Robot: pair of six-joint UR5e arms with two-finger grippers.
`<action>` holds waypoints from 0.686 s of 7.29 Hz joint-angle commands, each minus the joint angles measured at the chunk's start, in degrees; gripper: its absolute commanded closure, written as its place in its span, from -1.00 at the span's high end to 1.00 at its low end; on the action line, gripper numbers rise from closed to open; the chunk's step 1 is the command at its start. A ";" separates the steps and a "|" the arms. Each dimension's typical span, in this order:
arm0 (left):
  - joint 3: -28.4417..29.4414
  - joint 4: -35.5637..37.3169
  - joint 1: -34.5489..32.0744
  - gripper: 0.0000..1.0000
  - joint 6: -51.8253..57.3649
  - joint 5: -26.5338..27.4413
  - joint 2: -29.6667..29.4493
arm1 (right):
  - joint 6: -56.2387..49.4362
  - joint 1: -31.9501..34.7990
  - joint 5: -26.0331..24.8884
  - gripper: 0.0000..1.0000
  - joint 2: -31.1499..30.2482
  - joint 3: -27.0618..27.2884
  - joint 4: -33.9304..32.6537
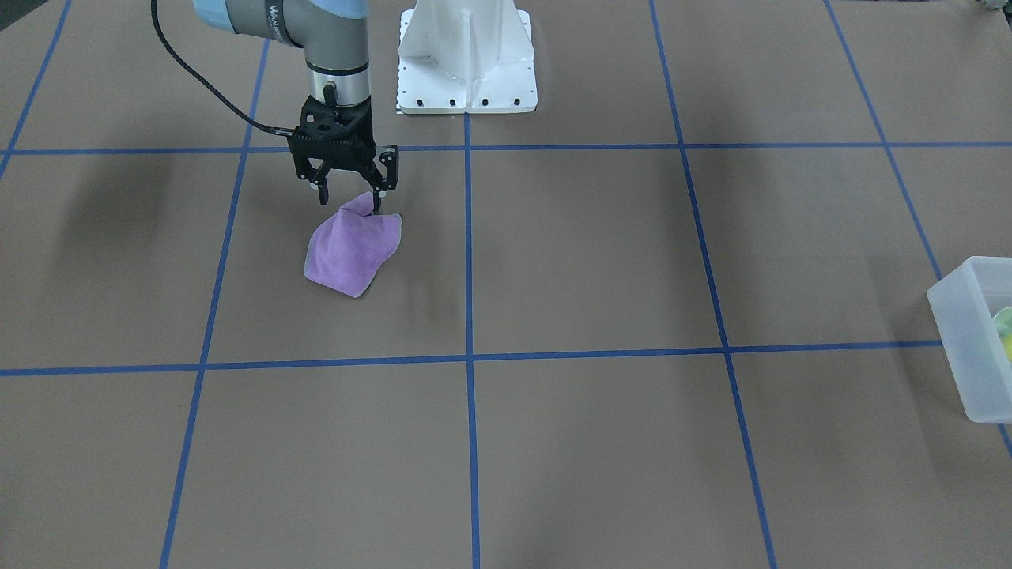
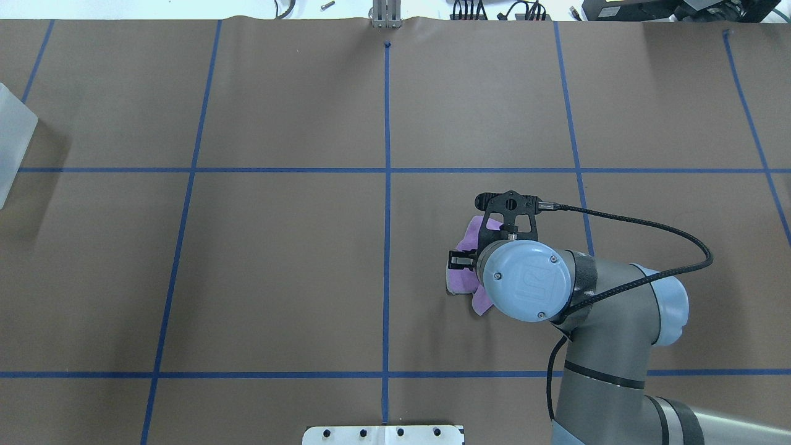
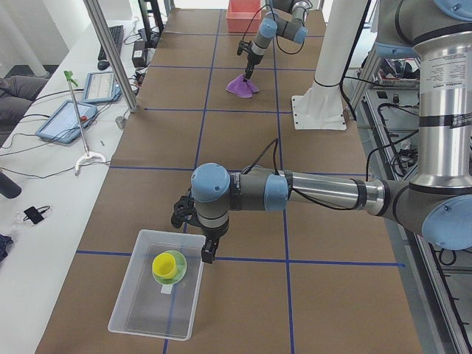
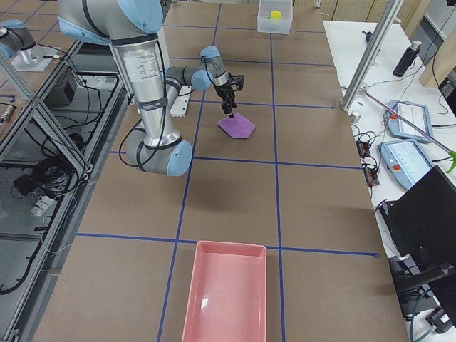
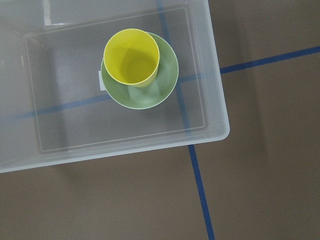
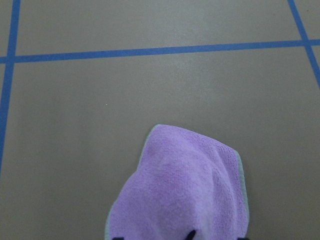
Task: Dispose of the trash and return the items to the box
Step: 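Reach the right gripper down to the purple cloth and grasp it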
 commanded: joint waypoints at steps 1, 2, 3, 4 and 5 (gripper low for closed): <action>0.04 0.03 0.00 0.98 -0.01 0.03 0.05 | -0.08 0.47 -0.43 -0.51 -0.05 -0.05 0.01; 0.13 0.03 0.00 0.98 -0.01 0.03 0.05 | -0.69 1.34 -0.43 -0.53 0.04 -0.05 0.01; 0.13 0.03 0.09 0.98 -0.01 0.03 0.05 | -0.87 1.96 -0.43 -0.51 -0.05 -0.05 0.01; 0.13 0.03 0.09 0.98 -0.01 0.03 0.05 | -0.96 2.14 -0.43 -0.51 -0.05 -0.05 0.01; 0.22 0.03 0.09 0.98 -0.01 0.03 0.05 | -0.96 2.31 -0.43 -0.53 -0.05 -0.14 0.01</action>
